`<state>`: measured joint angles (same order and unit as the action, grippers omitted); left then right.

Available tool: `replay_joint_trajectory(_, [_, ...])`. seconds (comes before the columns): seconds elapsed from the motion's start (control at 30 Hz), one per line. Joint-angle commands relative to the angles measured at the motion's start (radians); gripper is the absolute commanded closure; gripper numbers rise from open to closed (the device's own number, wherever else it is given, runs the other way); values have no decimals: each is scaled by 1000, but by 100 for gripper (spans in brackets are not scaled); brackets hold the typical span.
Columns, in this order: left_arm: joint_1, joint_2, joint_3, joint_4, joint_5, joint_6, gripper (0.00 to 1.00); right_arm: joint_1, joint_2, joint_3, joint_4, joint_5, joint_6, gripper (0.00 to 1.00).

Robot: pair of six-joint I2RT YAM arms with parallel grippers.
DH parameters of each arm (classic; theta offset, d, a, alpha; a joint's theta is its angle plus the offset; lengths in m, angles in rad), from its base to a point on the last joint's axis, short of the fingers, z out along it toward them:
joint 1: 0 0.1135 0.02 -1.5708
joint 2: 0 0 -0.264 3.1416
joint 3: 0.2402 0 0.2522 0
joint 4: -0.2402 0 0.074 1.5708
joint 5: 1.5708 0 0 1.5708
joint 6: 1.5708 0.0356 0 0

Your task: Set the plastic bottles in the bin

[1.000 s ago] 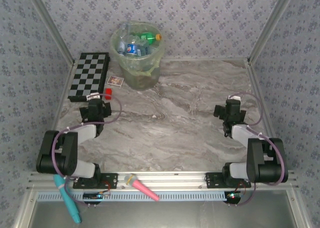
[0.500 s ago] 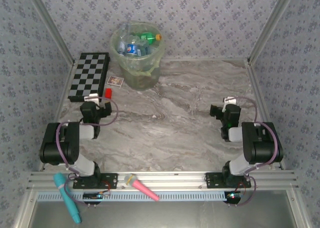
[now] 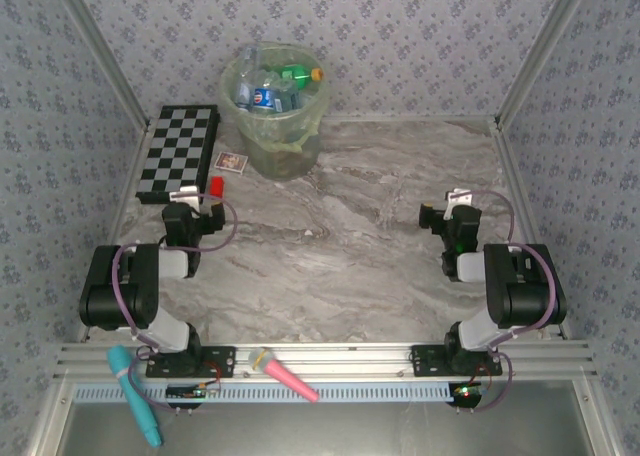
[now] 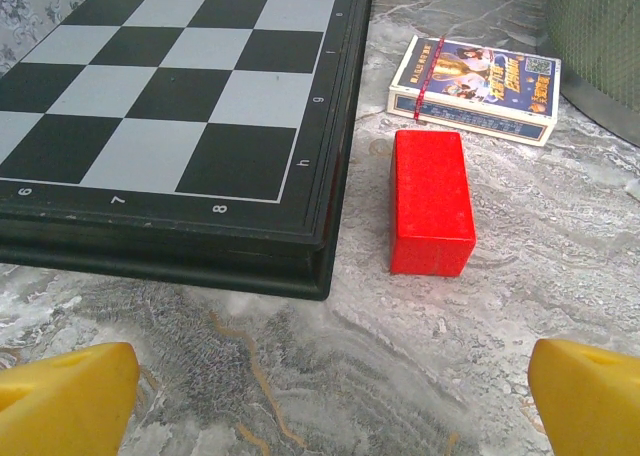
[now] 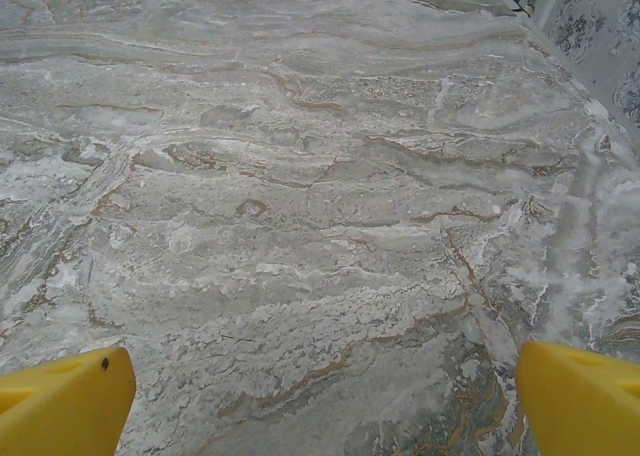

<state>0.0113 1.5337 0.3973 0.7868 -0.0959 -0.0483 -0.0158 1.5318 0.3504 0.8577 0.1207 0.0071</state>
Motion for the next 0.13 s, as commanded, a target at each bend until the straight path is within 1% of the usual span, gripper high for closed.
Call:
replay_joint_trajectory(0.0, [1, 3, 15, 29, 20, 13, 0, 5, 1, 19, 17, 23, -16, 1])
replay_joint_trajectory(0.1, [2, 2, 14, 29, 21, 13, 0, 5, 2, 19, 17, 24, -15, 1])
